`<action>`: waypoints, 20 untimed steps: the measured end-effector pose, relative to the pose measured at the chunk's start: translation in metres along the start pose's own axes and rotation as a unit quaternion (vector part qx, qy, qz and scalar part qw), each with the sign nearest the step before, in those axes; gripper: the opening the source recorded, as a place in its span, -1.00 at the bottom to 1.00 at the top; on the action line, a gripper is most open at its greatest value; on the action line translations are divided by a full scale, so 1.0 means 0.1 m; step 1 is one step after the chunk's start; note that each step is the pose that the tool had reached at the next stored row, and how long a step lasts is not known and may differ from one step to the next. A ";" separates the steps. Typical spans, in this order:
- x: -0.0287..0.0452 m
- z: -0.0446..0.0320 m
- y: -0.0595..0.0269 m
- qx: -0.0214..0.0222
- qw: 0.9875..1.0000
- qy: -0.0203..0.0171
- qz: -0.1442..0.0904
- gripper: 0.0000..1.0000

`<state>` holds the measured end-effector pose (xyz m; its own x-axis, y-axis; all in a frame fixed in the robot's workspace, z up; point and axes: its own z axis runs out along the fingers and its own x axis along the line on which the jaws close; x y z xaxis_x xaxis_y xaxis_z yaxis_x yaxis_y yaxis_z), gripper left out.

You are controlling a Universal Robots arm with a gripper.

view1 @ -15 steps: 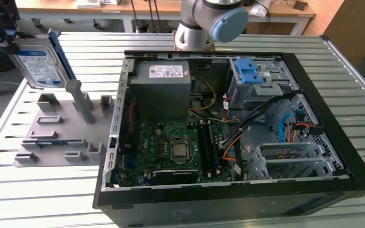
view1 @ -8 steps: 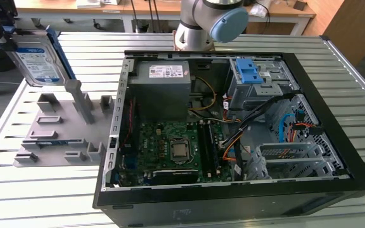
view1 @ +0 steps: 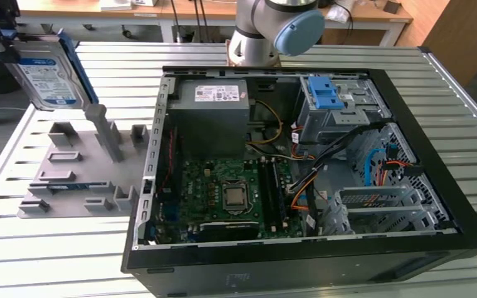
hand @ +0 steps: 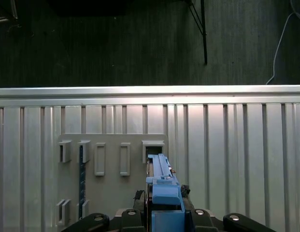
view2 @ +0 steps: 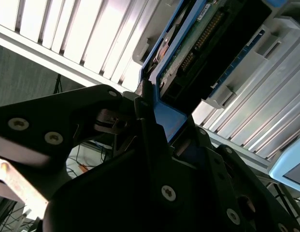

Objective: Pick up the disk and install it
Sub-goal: 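Pick up the disk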

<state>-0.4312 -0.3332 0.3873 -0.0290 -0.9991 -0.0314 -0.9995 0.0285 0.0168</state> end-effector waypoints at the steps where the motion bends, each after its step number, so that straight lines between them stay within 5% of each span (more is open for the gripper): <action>1: 0.000 -0.010 0.000 0.000 1.000 0.000 0.000 -0.27; 20: -0.005 -0.157 0.004 0.000 1.000 0.000 0.000 -0.27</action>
<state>-0.4314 -0.3332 0.4031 -0.0290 -0.9991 -0.0314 -0.9995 0.0285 0.0168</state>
